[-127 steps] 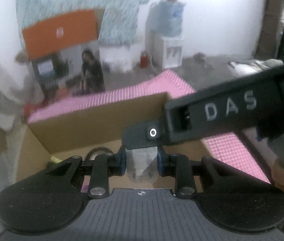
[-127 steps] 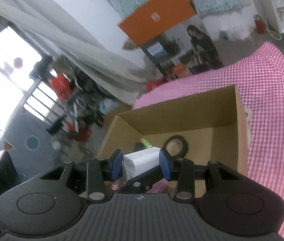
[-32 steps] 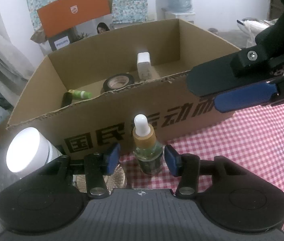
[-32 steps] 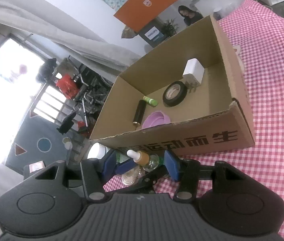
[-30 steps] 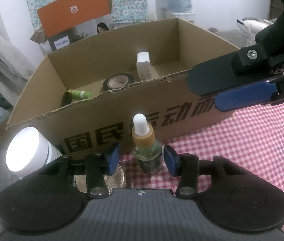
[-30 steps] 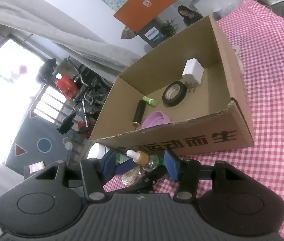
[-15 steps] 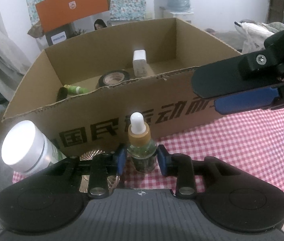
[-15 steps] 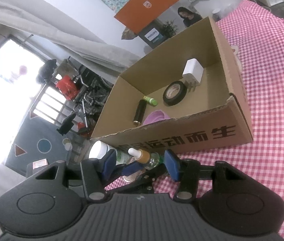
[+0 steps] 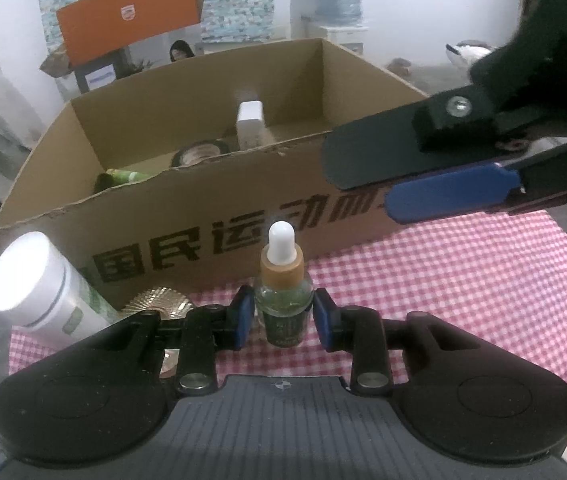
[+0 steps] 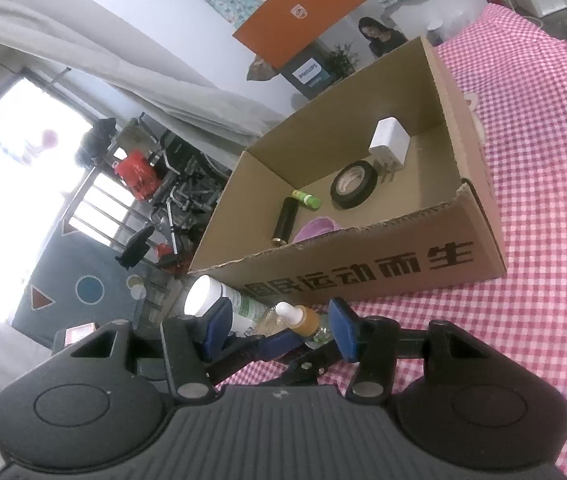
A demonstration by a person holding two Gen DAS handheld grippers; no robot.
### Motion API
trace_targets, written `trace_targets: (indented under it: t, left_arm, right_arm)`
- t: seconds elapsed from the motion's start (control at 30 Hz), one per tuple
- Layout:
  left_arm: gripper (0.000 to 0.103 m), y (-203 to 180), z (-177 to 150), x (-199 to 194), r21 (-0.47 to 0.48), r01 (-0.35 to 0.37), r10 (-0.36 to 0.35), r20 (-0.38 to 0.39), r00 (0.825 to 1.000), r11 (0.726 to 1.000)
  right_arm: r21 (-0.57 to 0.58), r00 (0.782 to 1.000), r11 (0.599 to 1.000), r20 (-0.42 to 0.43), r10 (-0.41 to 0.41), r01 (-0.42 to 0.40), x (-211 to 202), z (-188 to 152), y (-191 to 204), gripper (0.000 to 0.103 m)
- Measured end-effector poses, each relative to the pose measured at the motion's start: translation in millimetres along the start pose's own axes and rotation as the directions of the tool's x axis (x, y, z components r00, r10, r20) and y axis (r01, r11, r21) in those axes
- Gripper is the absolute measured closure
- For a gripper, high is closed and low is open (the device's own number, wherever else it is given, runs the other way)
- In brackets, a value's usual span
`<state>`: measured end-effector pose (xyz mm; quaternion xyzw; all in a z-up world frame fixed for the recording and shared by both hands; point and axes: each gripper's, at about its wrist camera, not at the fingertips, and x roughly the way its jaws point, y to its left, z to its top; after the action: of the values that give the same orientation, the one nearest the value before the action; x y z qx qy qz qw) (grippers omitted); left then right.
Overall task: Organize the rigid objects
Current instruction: 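Lower the right gripper around the dropper bottle and close it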
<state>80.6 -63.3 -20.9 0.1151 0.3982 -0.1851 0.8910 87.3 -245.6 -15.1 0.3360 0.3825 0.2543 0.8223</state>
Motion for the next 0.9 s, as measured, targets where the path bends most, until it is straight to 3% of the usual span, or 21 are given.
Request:
trace_targets:
  t: [0.57,0.9]
  left_arm:
    - [0.07,-4,-7,0,0.03,0.059,-0.06,0.048,0.997,0.998]
    - [0.049,4,-15,-11,0.057,0.061,-0.067,0.105,0.992,0.996]
  right_arm:
    - [0.034,0.998,0.998,0.012,-0.056,0.055,0,3,-14,0.047]
    - [0.028,0.996,0.996,0.026,-0.09,0.09,-2,5,-17,0.047]
